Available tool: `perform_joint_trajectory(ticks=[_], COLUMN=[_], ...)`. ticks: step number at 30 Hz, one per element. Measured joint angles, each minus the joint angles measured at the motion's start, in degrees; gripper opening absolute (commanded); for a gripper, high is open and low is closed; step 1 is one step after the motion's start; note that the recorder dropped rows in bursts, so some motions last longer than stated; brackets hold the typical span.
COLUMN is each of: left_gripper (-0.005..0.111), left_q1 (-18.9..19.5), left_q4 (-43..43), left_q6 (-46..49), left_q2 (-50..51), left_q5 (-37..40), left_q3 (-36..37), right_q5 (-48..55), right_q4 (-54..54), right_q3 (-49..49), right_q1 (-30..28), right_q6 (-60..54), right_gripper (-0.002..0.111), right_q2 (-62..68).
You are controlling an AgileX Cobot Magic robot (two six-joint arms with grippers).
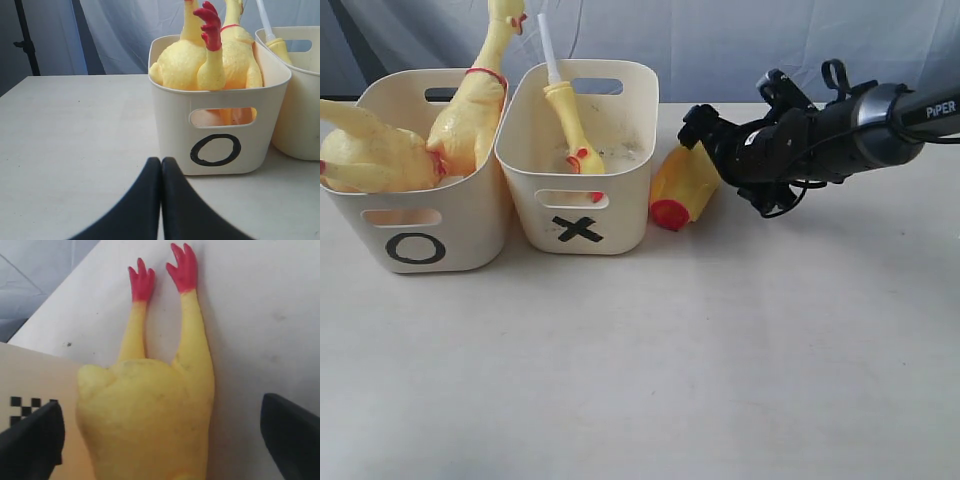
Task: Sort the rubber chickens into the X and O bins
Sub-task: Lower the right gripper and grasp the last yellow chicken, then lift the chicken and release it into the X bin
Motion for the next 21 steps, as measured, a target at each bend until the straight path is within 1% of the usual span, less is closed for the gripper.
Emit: perform_joint_trajectory(ticks=[5, 6, 7, 8, 9, 11, 12, 13, 14, 15, 17, 18, 21], left_gripper=[0.0, 0.0, 0.0, 0.0, 0.0, 0.0, 0.0, 0.0, 0.0, 0.0, 0.0, 0.0, 0.0], left_q1=[0.0, 0.0, 0.0, 0.0, 0.0, 0.0, 0.0, 0.0, 0.0, 0.0, 0.0, 0.0, 0.0], left_q4=[0.0, 0.0, 0.0, 0.0, 0.0, 0.0, 0.0, 0.0, 0.0, 0.0, 0.0, 0.0, 0.0], left_q6=[0.0, 0.0, 0.0, 0.0, 0.0, 0.0, 0.0, 0.0, 0.0, 0.0, 0.0, 0.0, 0.0], left_q2=[0.0, 0.0, 0.0, 0.0, 0.0, 0.0, 0.0, 0.0, 0.0, 0.0, 0.0, 0.0, 0.0], left_q5=[0.0, 0.0, 0.0, 0.0, 0.0, 0.0, 0.0, 0.0, 0.0, 0.0, 0.0, 0.0, 0.0], left_q3=[0.0, 0.0, 0.0, 0.0, 0.0, 0.0, 0.0, 0.0, 0.0, 0.0, 0.0, 0.0, 0.0], right_q5=[-0.8, -1.3, -1.7, -2.0, -2.5, -3.0, -3.5, -3.5, -3.1, -3.1, -3.1, -3.1, -3.1], right_q4=[0.0, 0.0, -0.3, -0.9, -1.9, -4.4, -5.3, -6.2, -6.5, -6.5, -6.5, -6.5, -6.5], right_q3=[0.0, 0.0, 0.0, 0.0, 0.0, 0.0, -0.1, -0.4, -0.3, -0.3, -0.3, -0.3, -0.3], right_q1=[0.1, 0.3, 0.5, 0.6, 0.9, 1.1, 1.1, 1.2, 1.3, 1.3, 1.3, 1.3, 1.3], right_q6=[0.0, 0.0, 0.0, 0.0, 0.0, 0.0, 0.0, 0.0, 0.0, 0.0, 0.0, 0.0, 0.0], right_gripper=[0.104, 0.103, 0.099, 0.089, 0.072, 0.025, -0.001, 0.005, 0.007, 0.007, 0.001, -0.001, -0.001], right_q2=[1.6, 1.8, 2.0, 2.1, 2.3, 2.3, 2.3, 2.2, 2.2, 2.2, 2.2, 2.2, 2.2])
